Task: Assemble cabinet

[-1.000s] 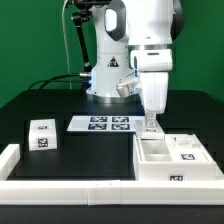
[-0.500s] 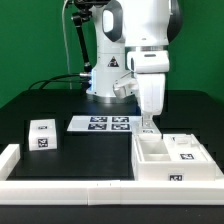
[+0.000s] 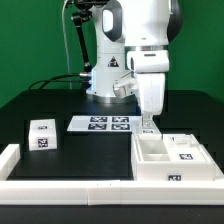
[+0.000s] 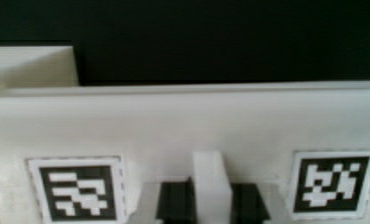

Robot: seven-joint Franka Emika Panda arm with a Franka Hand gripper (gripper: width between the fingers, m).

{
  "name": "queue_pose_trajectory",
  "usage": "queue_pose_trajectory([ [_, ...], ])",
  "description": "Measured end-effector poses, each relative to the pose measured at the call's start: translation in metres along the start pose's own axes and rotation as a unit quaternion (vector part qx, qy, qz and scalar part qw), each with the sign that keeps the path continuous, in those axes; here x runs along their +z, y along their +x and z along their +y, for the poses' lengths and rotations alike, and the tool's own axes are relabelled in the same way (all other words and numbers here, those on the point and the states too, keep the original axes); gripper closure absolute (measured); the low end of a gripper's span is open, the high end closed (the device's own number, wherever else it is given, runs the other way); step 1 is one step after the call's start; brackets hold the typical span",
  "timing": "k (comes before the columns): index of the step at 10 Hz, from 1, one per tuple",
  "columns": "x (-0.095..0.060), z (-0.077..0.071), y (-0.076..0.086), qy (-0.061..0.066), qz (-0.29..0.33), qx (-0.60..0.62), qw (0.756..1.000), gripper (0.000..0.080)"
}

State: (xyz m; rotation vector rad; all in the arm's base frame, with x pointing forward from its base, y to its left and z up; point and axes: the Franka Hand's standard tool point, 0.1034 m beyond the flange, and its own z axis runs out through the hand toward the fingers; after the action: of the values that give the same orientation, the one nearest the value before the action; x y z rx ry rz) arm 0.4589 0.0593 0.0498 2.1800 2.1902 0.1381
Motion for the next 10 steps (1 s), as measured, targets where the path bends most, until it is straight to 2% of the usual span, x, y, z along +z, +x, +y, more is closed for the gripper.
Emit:
queue_pose_trajectory([
  [1,0.000,0.001,0.000,0.001,0.000,-0.001,1.000,0.0729],
  [4,0.000,0.015,-0.001,0.003,-0.004,-0.003,1.000,0.0729],
  [5,0.000,0.016,-0.002,0.008,-0.007,-0.005,1.000,0.0729],
  [10,0.000,0.018,-0.002,0.009,-0.008,-0.008,1.000,0.0729],
])
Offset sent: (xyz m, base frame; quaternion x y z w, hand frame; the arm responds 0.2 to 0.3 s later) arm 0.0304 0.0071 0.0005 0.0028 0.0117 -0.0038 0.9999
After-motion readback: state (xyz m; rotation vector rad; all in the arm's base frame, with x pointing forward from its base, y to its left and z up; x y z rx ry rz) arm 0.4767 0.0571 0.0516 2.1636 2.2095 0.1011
